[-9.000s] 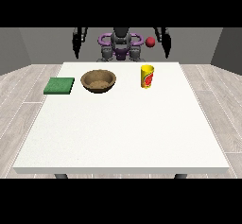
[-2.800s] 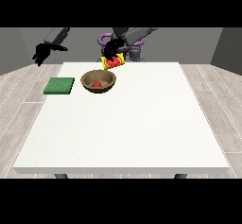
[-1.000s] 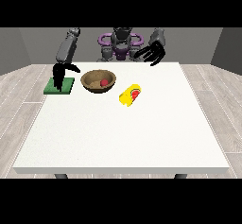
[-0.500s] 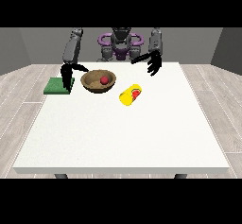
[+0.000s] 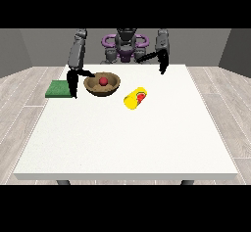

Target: Pick the cup and pour the ball into the bowl, then pick the bowl and place it on the pad

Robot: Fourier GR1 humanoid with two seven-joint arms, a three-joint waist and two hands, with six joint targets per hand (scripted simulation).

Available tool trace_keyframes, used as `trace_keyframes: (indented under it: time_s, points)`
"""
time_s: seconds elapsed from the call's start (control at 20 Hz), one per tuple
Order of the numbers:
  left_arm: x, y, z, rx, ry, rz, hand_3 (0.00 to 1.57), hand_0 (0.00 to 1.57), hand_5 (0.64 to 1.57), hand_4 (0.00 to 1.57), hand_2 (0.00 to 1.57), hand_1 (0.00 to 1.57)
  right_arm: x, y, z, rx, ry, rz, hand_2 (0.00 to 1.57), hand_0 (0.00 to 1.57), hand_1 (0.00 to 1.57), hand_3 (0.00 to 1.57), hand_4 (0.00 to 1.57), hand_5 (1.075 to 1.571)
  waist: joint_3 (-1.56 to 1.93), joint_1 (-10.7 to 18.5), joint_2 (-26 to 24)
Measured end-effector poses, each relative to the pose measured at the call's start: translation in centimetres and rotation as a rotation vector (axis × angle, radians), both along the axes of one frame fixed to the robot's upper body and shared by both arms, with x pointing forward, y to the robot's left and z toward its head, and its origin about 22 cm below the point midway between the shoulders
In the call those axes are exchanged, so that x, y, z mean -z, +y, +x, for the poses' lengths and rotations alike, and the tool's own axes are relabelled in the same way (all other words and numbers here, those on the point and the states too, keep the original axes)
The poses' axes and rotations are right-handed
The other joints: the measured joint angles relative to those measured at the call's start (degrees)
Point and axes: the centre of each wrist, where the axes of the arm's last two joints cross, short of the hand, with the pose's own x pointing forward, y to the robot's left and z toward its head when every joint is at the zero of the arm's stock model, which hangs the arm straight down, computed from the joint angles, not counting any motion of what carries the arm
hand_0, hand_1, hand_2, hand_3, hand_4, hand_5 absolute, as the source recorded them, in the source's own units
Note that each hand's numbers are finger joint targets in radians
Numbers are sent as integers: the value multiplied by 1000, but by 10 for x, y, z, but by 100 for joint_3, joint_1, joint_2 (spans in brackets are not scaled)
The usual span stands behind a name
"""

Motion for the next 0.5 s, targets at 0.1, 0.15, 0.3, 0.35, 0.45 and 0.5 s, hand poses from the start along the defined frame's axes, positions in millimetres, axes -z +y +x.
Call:
trace_keyframes:
  time_s: [0.1,0.15,0.3,0.35,0.45,0.5]
  points:
    - [-7,-1,-2,17,-20,0,0,0,1556,0,0,0,4,-5,-5,3,-29,13,0,0,0,0,143,1530,-72,77,40]
    - [-13,-1,0,18,-35,1,0,0,1557,0,0,0,4,-5,-6,2,-50,11,0,0,0,0,133,1531,-110,80,93]
    - [-26,-7,-1,44,-40,9,0,0,1558,0,0,0,9,-10,-13,28,-70,15,0,0,0,0,192,1528,-174,193,125]
    - [-28,-9,-2,59,-39,11,0,0,1558,0,0,0,12,-12,-16,44,-66,12,0,0,0,0,205,1527,-186,248,112]
    - [-31,-9,-2,69,-50,15,0,0,1561,0,0,0,11,-14,-17,63,-67,17,0,0,0,0,242,1532,-211,293,135]
    - [-27,-10,-3,74,-46,17,0,0,1562,0,0,0,10,-9,-14,71,-58,18,0,0,0,0,244,1532,-211,300,131]
